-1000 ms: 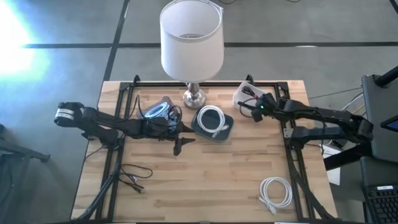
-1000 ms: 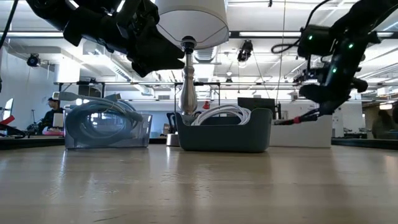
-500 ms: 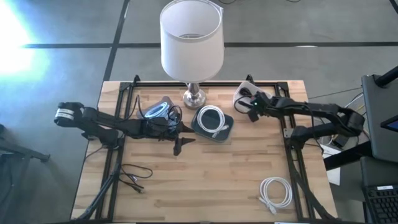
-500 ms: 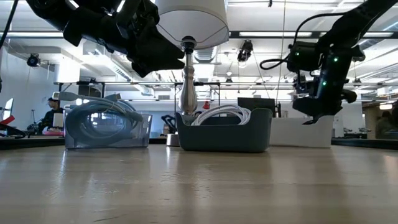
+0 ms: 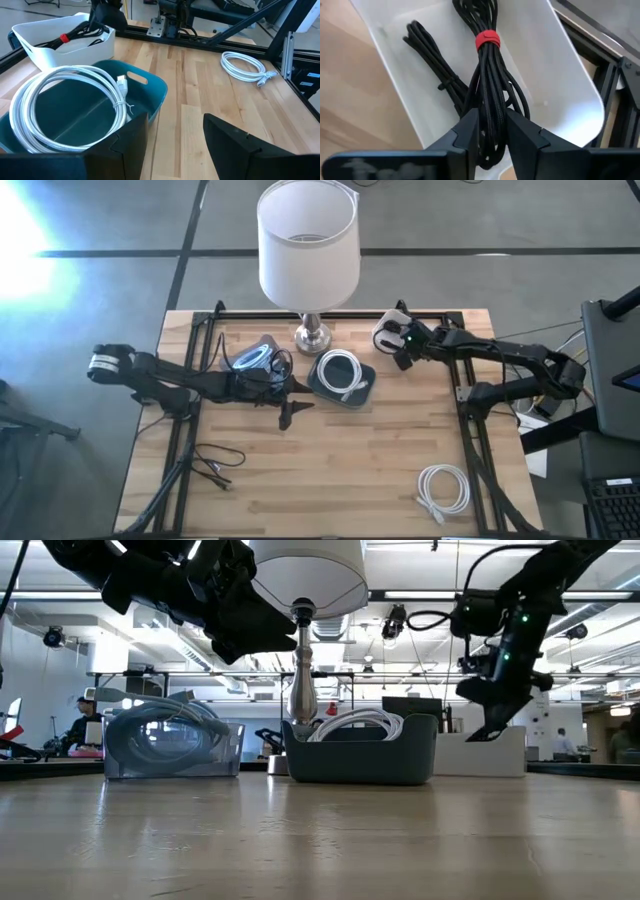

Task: Pick & Place USB Port
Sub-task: Put the right black charger cable into the white bin, then put the black charger cable into the white bin

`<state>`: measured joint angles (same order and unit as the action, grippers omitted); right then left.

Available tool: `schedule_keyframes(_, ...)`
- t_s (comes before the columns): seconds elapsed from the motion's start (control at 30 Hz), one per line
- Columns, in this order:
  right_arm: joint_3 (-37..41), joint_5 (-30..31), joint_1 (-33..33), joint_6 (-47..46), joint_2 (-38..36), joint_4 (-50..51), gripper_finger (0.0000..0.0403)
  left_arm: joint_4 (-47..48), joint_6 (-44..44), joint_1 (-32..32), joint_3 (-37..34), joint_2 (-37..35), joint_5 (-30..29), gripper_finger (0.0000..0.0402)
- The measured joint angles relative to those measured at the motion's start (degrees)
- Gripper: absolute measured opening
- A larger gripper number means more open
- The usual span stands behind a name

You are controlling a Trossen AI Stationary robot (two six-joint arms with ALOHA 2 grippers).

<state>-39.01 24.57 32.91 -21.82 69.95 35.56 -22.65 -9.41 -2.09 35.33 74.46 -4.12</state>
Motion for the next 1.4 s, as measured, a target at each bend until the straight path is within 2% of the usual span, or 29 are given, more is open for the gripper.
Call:
schedule_keyframes(0.2,-4.4,-0.8,0.0,0.9,-0.1,6.1,0.0103,0.0,-0.2,0.0,0.0,0.0,0.0,0.0195)
schedule_keyframes(0.4,-4.8,-0.8,0.0,2.8,-0.1,6.7,0.0111,0.0,-1.4,0.0,0.0,0.0,0.2,0.0195)
schedule_keyframes(0.47,-4.8,-2.2,-0.4,2.5,-0.1,6.7,0.0113,0.0,-1.4,0.0,0.0,0.0,1.2,0.0195)
schedule_keyframes(0.57,-4.8,-7.5,-0.8,2.5,-0.3,6.5,0.0114,3.2,-1.1,-0.5,1.5,0.0,3.4,0.0194)
schedule_keyframes(0.63,-4.9,-11.1,-1.6,2.6,-0.6,6.1,0.0114,8.4,0.7,-1.3,4.0,0.0,3.9,0.0192)
schedule_keyframes(0.73,-5.8,-14.5,-3.7,2.3,-1.4,6.0,0.0114,22.2,3.0,-2.9,9.8,0.0,4.0,0.0188)
schedule_keyframes(0.9,-8.9,-14.8,-9.1,2.0,-3.1,5.7,0.0114,48.7,1.1,-7.1,21.0,0.0,1.7,0.0179)
schedule_keyframes(1.03,-12.0,-14.7,-14.4,0.4,-3.5,5.2,0.0114,64.7,-4.8,-11.3,27.2,0.0,1.4,0.0176)
schedule_keyframes(1.17,-13.9,-14.5,-19.5,-0.3,-3.6,1.5,0.0114,73.8,-10.4,-16.5,29.2,0.0,1.4,0.0174)
schedule_keyframes(1.4,-13.9,-14.5,-25.4,-0.1,-3.5,-7.7,0.0114,88.0,-21.7,-27.9,27.4,0.0,2.0,0.0174)
